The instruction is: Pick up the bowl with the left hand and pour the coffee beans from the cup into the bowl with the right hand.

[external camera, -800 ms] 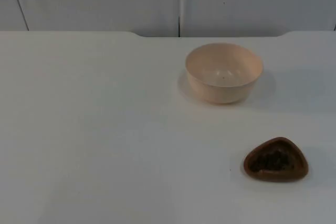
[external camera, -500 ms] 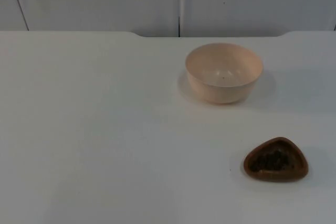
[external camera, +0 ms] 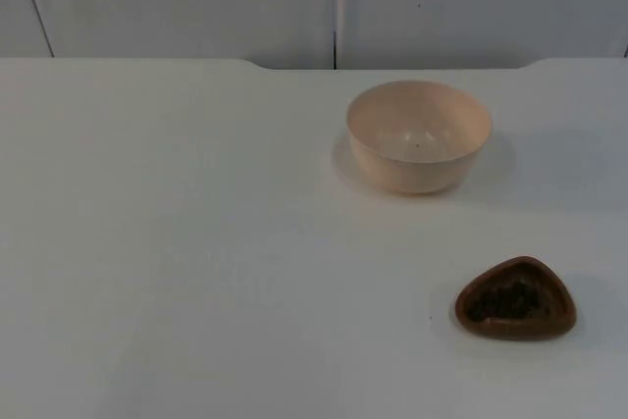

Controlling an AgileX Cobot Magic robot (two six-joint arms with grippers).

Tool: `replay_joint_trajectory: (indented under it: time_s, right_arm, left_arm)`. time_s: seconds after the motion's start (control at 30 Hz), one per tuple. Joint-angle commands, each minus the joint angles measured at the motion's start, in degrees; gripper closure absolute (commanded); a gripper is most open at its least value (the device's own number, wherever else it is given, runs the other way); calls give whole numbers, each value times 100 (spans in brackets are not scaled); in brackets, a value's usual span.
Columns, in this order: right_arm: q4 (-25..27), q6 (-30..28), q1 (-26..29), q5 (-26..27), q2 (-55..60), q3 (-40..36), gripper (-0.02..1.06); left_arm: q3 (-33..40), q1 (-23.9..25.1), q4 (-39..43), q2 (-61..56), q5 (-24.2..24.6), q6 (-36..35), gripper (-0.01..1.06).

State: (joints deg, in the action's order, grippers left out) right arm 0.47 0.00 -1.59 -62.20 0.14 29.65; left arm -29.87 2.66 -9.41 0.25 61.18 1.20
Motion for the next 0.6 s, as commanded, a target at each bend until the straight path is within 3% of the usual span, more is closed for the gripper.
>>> replay_joint_trajectory:
  time_s: [0.0,0.57]
  right_arm:
    - [19,-70,38,46,-14,-23,-1]
    - [5,-70,38,46,-14,-23,-1]
  left_arm:
    - [-151,11,-102,36,-56,-3,0]
    - [-958,11,-329,1257,-373,-3,0]
